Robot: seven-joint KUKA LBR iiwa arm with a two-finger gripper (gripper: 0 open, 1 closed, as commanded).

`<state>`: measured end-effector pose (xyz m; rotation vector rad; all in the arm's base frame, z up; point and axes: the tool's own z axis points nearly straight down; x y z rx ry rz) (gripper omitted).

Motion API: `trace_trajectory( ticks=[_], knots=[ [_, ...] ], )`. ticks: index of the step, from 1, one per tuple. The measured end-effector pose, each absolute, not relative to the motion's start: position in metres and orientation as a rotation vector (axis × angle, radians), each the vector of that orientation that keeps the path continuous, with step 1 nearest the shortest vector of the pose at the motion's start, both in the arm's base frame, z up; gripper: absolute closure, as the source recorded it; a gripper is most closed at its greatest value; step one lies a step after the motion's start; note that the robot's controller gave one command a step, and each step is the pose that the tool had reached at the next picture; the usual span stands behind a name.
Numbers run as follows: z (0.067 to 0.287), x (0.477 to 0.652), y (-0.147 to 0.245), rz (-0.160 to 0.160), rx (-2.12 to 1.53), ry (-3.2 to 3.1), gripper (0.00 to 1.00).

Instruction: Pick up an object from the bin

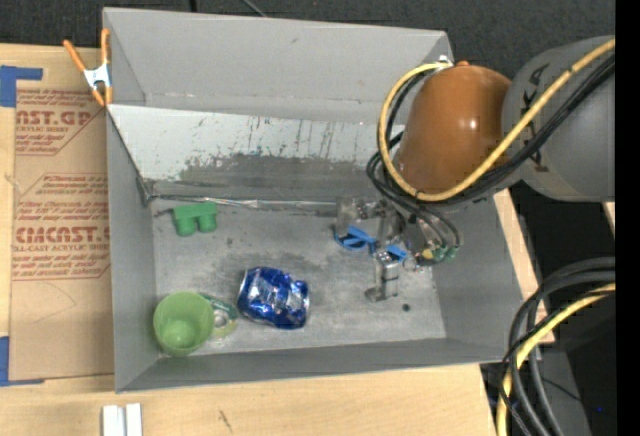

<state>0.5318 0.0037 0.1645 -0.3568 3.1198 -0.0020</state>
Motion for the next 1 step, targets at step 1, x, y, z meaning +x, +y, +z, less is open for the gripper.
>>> trace_trajectory(
  ticks=[1],
  knots=[
    [0.1093,0.5226,0.0443,0.006,-0.425,3.118,0.0]
  ],
)
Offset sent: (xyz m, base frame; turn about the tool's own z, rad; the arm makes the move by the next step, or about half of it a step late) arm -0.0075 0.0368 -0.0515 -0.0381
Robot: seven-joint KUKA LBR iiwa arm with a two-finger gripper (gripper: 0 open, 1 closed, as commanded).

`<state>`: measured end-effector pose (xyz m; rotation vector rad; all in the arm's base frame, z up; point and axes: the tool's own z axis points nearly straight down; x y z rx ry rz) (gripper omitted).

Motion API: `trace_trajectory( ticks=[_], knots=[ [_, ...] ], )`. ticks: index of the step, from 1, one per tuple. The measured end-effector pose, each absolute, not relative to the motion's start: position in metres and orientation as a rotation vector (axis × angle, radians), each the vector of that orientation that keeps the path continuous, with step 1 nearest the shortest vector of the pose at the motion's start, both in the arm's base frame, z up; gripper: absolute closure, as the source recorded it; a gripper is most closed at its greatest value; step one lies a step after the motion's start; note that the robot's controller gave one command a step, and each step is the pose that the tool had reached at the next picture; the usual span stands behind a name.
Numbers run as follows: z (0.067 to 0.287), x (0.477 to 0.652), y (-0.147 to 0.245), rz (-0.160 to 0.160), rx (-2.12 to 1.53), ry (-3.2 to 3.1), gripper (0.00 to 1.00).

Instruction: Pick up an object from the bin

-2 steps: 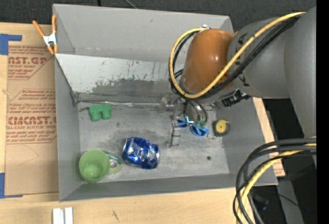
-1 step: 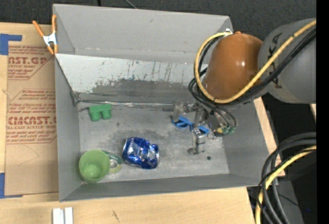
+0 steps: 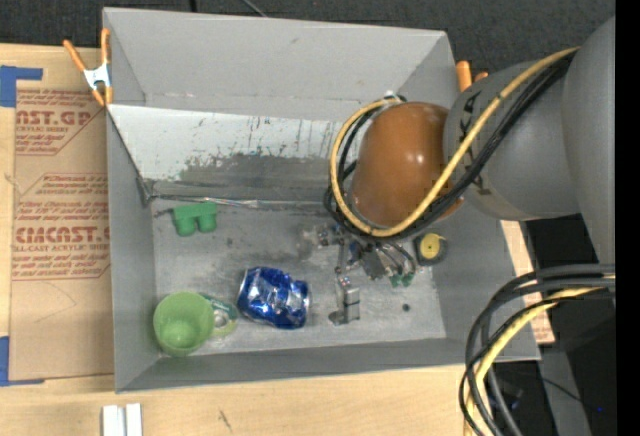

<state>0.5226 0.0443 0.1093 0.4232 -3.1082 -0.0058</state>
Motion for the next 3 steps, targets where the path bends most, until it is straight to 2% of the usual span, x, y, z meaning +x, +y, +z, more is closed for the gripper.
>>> trace_trajectory(
  ticks=[1,2,3],
  knots=[
    [0.094,0.484,0.039,-0.003,0.452,-3.104,0.0],
    [0.176,0.513,0.022,0.0,0.185,-3.145,0.0],
    [0.106,0.509,0.047,-0.003,0.137,-3.133,0.0]
  ],
)
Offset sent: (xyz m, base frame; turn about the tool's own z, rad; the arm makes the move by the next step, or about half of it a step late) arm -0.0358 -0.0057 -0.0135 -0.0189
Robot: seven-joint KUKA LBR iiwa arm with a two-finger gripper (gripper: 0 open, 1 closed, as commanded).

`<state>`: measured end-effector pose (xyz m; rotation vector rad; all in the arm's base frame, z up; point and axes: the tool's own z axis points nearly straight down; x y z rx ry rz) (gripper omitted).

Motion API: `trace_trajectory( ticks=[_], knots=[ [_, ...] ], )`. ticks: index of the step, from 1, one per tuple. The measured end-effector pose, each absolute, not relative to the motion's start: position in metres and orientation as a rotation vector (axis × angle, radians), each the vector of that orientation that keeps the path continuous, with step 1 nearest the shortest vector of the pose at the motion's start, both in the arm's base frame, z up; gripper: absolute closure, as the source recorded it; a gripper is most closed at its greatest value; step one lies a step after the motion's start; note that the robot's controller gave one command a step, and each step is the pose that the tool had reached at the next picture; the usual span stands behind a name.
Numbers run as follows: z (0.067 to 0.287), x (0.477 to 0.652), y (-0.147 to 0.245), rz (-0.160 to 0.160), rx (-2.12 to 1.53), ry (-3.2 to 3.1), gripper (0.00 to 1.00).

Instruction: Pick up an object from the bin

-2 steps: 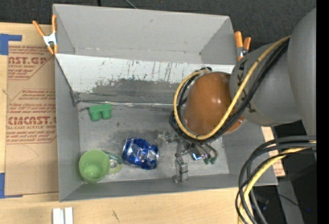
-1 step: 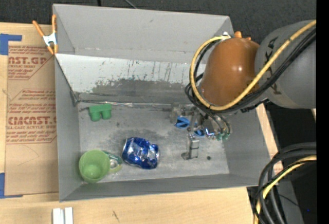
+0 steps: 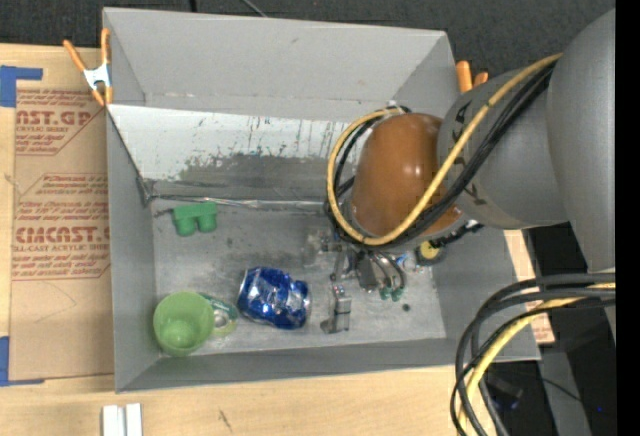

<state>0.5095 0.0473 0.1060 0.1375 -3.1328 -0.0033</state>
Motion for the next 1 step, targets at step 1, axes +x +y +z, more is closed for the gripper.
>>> trace_trajectory(
  ticks=[1],
  knots=[
    [0.0691,0.4902,0.045,-0.002,0.149,-3.135,0.0]
  ],
)
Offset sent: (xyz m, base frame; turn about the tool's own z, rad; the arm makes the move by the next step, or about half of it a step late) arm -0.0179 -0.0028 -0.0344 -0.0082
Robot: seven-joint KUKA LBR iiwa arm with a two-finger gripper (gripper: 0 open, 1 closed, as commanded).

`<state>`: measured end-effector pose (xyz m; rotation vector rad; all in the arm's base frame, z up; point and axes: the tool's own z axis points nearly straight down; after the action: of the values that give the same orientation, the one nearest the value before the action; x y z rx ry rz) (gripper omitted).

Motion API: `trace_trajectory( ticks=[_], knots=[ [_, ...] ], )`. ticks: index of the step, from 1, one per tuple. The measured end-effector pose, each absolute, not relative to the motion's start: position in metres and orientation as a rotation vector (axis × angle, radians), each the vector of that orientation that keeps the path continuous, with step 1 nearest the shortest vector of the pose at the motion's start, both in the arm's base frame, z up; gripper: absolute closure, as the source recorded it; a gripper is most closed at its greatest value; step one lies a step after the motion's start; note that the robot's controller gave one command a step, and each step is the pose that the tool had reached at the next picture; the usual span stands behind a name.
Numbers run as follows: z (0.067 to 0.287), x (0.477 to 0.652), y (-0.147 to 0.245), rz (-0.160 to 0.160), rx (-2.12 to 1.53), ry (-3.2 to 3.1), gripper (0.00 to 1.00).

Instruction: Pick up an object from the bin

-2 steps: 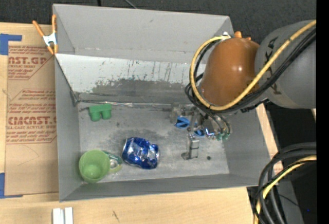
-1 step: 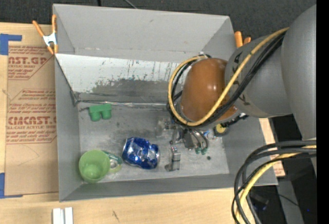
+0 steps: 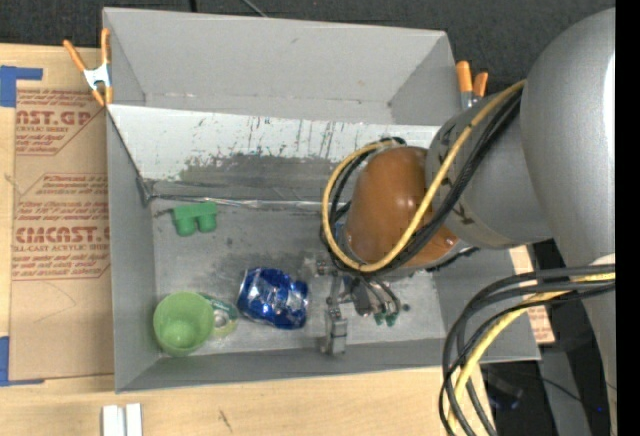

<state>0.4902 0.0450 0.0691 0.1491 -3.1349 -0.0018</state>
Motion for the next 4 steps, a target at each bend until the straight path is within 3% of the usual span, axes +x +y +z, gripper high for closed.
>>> trace_trajectory(
  ticks=[1,2,3,4],
  knots=[
    [0.071,0.491,0.045,-0.002,0.149,-3.138,1.0],
    [0.145,0.481,0.016,0.002,0.371,-3.125,1.0],
    [0.142,0.48,0.017,-0.001,0.37,-3.12,0.0],
    [0.166,0.542,0.027,-0.002,0.022,-3.147,0.0]
  ],
)
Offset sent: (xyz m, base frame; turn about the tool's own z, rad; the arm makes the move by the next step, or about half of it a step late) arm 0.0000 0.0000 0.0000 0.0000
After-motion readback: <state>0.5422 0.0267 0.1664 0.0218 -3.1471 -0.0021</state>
